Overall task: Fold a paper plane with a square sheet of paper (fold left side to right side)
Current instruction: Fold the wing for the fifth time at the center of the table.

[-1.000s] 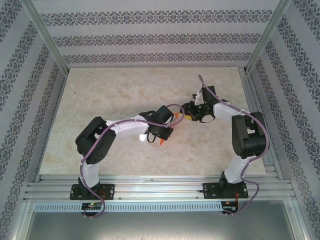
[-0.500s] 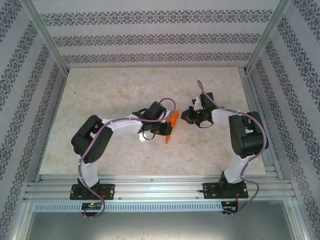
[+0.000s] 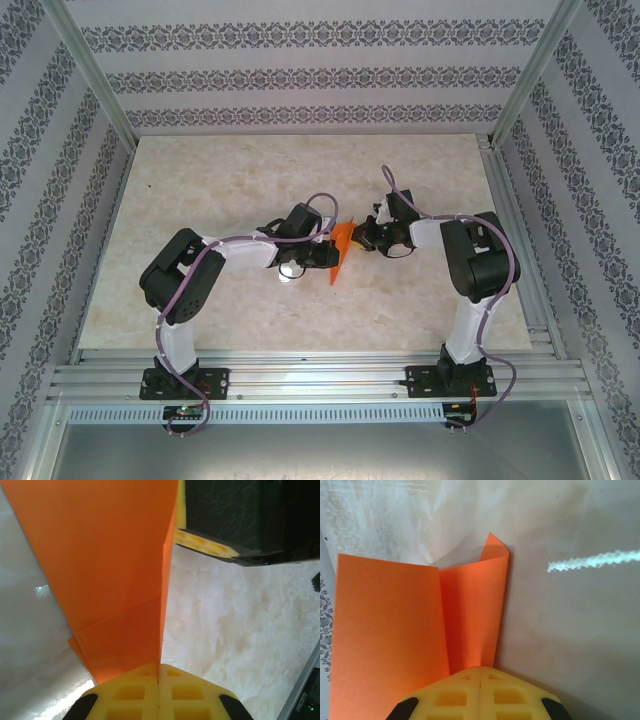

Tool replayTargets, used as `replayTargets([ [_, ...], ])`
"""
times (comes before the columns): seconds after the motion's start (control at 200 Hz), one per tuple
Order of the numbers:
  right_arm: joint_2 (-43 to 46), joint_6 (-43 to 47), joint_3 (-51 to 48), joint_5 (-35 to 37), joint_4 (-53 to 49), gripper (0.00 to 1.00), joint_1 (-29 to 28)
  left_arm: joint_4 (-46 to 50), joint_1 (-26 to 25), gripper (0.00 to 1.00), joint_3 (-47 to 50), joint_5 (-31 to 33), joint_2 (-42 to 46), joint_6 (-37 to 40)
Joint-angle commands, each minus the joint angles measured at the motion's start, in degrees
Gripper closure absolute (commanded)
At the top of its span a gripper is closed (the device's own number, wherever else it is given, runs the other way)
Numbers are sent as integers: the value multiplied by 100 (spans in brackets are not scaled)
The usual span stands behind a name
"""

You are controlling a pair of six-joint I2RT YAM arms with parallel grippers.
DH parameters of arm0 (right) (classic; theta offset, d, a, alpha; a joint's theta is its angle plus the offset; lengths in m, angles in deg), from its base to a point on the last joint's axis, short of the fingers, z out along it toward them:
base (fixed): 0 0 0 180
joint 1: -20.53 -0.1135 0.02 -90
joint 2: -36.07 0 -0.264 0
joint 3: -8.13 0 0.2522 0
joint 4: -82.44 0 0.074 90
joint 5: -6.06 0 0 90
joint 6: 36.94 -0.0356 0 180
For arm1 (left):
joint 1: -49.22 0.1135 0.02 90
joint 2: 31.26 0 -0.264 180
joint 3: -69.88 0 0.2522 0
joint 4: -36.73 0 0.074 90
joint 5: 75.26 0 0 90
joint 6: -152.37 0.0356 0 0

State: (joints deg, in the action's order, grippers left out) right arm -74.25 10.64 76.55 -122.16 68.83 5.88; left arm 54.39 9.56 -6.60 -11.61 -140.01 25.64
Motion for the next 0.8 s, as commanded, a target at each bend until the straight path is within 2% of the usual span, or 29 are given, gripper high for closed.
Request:
replayTargets([
  [0.0, -94, -67, 137, -85, 221, 99, -97, -389, 98, 100, 101, -126, -1, -228],
  [0.195, -96, 6, 226, -13, 95, 99, -182, -562, 176, 100, 196, -197, -82, -429],
  [0.42, -191, 267, 426, 403, -604, 99, -301, -591, 195, 100, 207, -206, -147, -502],
  [0.639, -364, 373, 607, 677, -1043, 100, -407, -510, 243, 91, 187, -196, -111, -440],
  [0.754, -400, 457, 685, 827, -1263, 100, -441, -261, 257, 75, 96, -107, -34, -284],
  [0.794, -402, 487, 697, 855, -1308, 100, -450, -146, 263, 72, 45, -55, 6, -203],
])
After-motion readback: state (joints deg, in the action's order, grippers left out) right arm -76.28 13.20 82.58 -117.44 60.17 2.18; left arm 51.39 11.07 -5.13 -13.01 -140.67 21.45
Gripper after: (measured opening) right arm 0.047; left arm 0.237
